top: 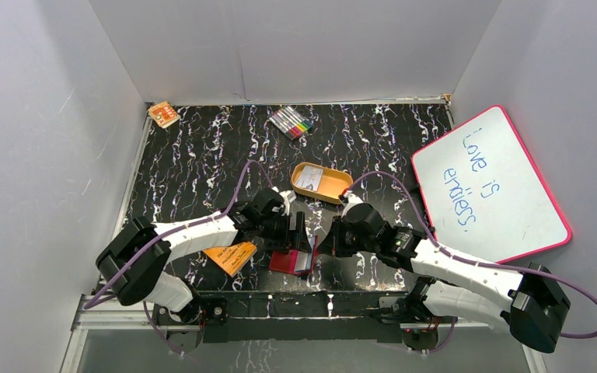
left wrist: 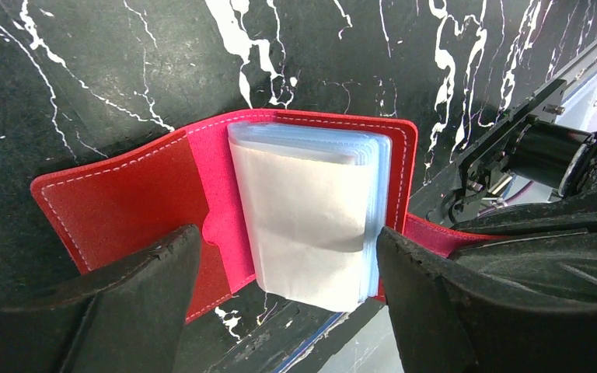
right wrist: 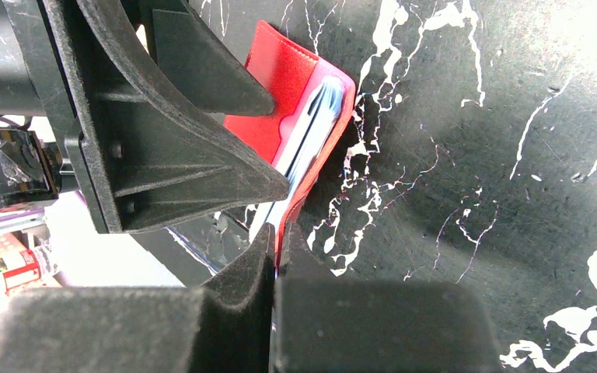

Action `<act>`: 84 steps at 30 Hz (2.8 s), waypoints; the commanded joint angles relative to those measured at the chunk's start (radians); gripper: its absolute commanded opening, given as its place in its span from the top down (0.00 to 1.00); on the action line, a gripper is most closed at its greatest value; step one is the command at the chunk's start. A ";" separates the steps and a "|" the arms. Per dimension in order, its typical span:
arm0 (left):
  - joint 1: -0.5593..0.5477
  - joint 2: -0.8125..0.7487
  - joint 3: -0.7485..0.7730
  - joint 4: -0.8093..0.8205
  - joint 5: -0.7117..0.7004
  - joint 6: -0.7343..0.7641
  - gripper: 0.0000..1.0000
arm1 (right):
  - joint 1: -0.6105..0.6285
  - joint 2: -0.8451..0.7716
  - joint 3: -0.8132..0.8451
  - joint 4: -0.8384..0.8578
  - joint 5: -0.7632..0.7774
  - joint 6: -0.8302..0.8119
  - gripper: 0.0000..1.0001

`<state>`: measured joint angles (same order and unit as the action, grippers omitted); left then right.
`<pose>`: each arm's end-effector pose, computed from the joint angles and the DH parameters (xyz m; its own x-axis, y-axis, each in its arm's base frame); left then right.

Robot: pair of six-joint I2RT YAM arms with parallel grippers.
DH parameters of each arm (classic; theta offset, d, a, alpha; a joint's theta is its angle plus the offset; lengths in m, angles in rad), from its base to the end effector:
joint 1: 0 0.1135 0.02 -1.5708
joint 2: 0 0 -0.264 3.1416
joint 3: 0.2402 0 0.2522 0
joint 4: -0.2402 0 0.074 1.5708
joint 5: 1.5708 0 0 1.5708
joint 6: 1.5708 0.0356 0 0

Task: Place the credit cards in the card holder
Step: Open the card holder at the center of the board.

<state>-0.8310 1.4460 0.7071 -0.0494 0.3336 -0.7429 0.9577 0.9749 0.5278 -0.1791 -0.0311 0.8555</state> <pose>0.1832 -0.2180 0.1785 -0.9294 0.0703 -0.3622 0.3053 0.6978 -0.6479 0.1185 0.1703 0.2160 -0.8492 0.1043 -0.5176 -0.2911 0.7255 0.6236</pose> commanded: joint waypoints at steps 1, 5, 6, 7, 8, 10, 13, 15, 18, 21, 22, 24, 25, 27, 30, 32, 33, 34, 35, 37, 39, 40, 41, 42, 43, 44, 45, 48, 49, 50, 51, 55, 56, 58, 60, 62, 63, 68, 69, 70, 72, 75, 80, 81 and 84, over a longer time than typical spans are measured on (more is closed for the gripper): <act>-0.010 -0.001 0.037 -0.007 0.014 0.020 0.22 | -0.001 -0.013 0.050 0.050 -0.009 -0.019 1.00; -0.010 -0.001 0.025 -0.010 0.002 0.021 0.30 | -0.001 -0.017 0.046 0.046 -0.007 -0.019 1.00; -0.010 -0.001 0.022 -0.012 -0.002 0.021 0.33 | -0.001 -0.020 0.045 0.046 -0.008 -0.018 1.00; -0.010 0.001 0.020 -0.013 -0.005 0.022 0.35 | -0.001 -0.021 0.045 0.046 -0.007 -0.019 1.00; -0.011 0.003 0.019 -0.015 -0.007 0.024 0.37 | -0.001 -0.022 0.045 0.045 -0.007 -0.019 1.00; -0.011 0.009 0.016 -0.022 -0.015 0.029 0.39 | -0.001 -0.022 0.047 0.043 -0.006 -0.020 1.00; -0.011 0.010 0.014 -0.034 -0.030 0.033 0.43 | -0.001 -0.023 0.050 0.037 -0.003 -0.024 1.00; -0.011 0.006 0.014 -0.041 -0.037 0.036 0.48 | -0.001 -0.023 0.051 0.032 0.001 -0.025 1.00; -0.011 -0.003 0.013 -0.055 -0.050 0.039 0.53 | -0.001 -0.027 0.050 0.014 0.014 -0.028 1.00; -0.012 -0.013 0.014 -0.069 -0.067 0.045 0.62 | 0.000 -0.033 0.045 -0.005 0.025 -0.027 1.00; -0.010 -0.015 0.014 -0.074 -0.074 0.045 0.65 | 0.000 -0.036 0.041 -0.010 0.025 -0.026 1.00; -0.011 -0.020 0.014 -0.085 -0.085 0.046 0.69 | -0.001 -0.043 0.034 -0.020 0.057 -0.021 1.00; -0.010 -0.021 0.014 -0.091 -0.091 0.048 0.71 | -0.001 -0.045 0.027 -0.026 0.063 -0.020 1.00; -0.011 -0.026 0.014 -0.105 -0.106 0.048 0.74 | -0.001 -0.047 0.021 -0.036 0.073 -0.015 1.00; -0.010 -0.035 0.012 -0.128 -0.134 0.051 0.77 | -0.001 -0.052 0.017 -0.046 0.077 -0.010 1.00; -0.010 -0.045 0.012 -0.141 -0.158 0.051 0.78 | 0.000 -0.058 0.018 -0.046 0.077 -0.010 1.00; -0.011 -0.046 0.012 -0.149 -0.167 0.052 0.79 | 0.000 -0.060 0.022 -0.045 0.076 -0.011 1.00; -0.010 -0.050 0.014 -0.155 -0.176 0.051 0.79 | -0.001 -0.062 0.026 -0.045 0.075 -0.013 1.00; -0.010 -0.053 0.016 -0.163 -0.186 0.052 0.79 | -0.001 -0.063 0.031 -0.046 0.075 -0.016 1.00; -0.011 -0.057 0.025 -0.181 -0.204 0.053 0.79 | -0.001 -0.062 0.044 -0.050 0.075 -0.022 1.00; -0.010 -0.066 0.038 -0.202 -0.226 0.053 0.78 | -0.001 -0.059 0.051 -0.055 0.077 -0.026 1.00; -0.011 -0.071 0.042 -0.213 -0.241 0.053 0.78 | 0.000 -0.058 0.054 -0.058 0.076 -0.028 1.00; -0.011 -0.077 0.046 -0.229 -0.258 0.051 0.78 | 0.000 -0.055 0.055 -0.058 0.076 -0.029 1.00; -0.010 -0.082 0.051 -0.242 -0.277 0.050 0.78 | -0.001 -0.055 0.053 -0.059 0.076 -0.027 1.00; -0.010 -0.087 0.055 -0.260 -0.295 0.050 0.78 | -0.001 -0.054 0.053 -0.059 0.077 -0.026 1.00; -0.010 -0.089 0.061 -0.281 -0.314 0.048 0.78 | -0.001 -0.054 0.051 -0.059 0.076 -0.027 1.00; -0.010 -0.092 0.067 -0.302 -0.336 0.046 0.78 | 0.000 -0.054 0.050 -0.058 0.076 -0.026 1.00; -0.010 -0.102 0.088 -0.375 -0.418 0.034 0.77 | -0.001 -0.052 0.048 -0.059 0.075 -0.026 1.00; -0.011 -0.108 0.095 -0.398 -0.441 0.030 0.76 | -0.001 -0.051 0.049 -0.059 0.074 -0.027 1.00; -0.010 -0.116 0.102 -0.418 -0.465 0.025 0.73 | -0.001 -0.051 0.048 -0.058 0.073 -0.027 1.00; -0.010 -0.127 0.112 -0.440 -0.488 0.016 0.69 | 0.000 -0.050 0.049 -0.057 0.070 -0.028 1.00; -0.011 -0.199 0.152 -0.476 -0.527 0.014 0.49 | 0.000 -0.045 0.053 -0.056 0.065 -0.036 1.00; -0.011 -0.217 0.160 -0.474 -0.524 0.017 0.45 | 0.000 -0.044 0.055 -0.055 0.065 -0.039 1.00; -0.010 -0.248 0.168 -0.434 -0.476 0.040 0.40 | 0.000 -0.041 0.061 -0.062 0.073 -0.050 1.00; -0.011 -0.269 0.155 -0.348 -0.378 0.068 0.37 | -0.002 -0.038 0.066 -0.070 0.080 -0.057 1.00; -0.010 -0.266 0.137 -0.256 -0.257 0.080 0.35 | -0.002 -0.033 0.066 -0.072 0.083 -0.061 1.00; -0.010 -0.252 0.131 -0.225 -0.213 0.079 0.35 | -0.001 -0.032 0.063 -0.074 0.085 -0.061 1.00; -0.013 -0.142 0.129 -0.159 -0.092 0.082 0.33 | -0.003 -0.037 0.037 -0.078 0.096 -0.057 1.00; -0.014 -0.126 0.127 -0.147 -0.079 0.085 0.33 | -0.005 -0.039 0.033 -0.079 0.096 -0.057 1.00; -0.016 -0.112 0.126 -0.137 -0.073 0.088 0.31 | -0.005 -0.041 0.028 -0.080 0.098 -0.054 1.00; -0.021 -0.085 0.127 -0.131 -0.069 0.093 0.29 | -0.006 -0.047 0.022 -0.080 0.098 -0.054 1.00; -0.028 -0.044 0.136 -0.129 -0.066 0.103 0.26 | -0.007 -0.054 0.016 -0.079 0.100 -0.050 1.00; -0.044 0.023 0.151 -0.120 -0.059 0.119 0.24 | -0.010 -0.053 0.015 -0.082 0.099 -0.050 1.00; -0.051 0.034 0.156 -0.122 -0.062 0.123 0.24 | -0.011 -0.052 0.016 -0.083 0.100 -0.052 1.00; -0.063 0.060 0.165 -0.124 -0.081 0.132 0.23 | -0.013 -0.051 0.019 -0.083 0.100 -0.057 1.00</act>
<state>-0.8742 1.4914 0.8375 -0.1783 0.2443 -0.6403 0.9543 0.9413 0.5423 -0.2783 0.0525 0.8078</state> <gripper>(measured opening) 0.764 0.043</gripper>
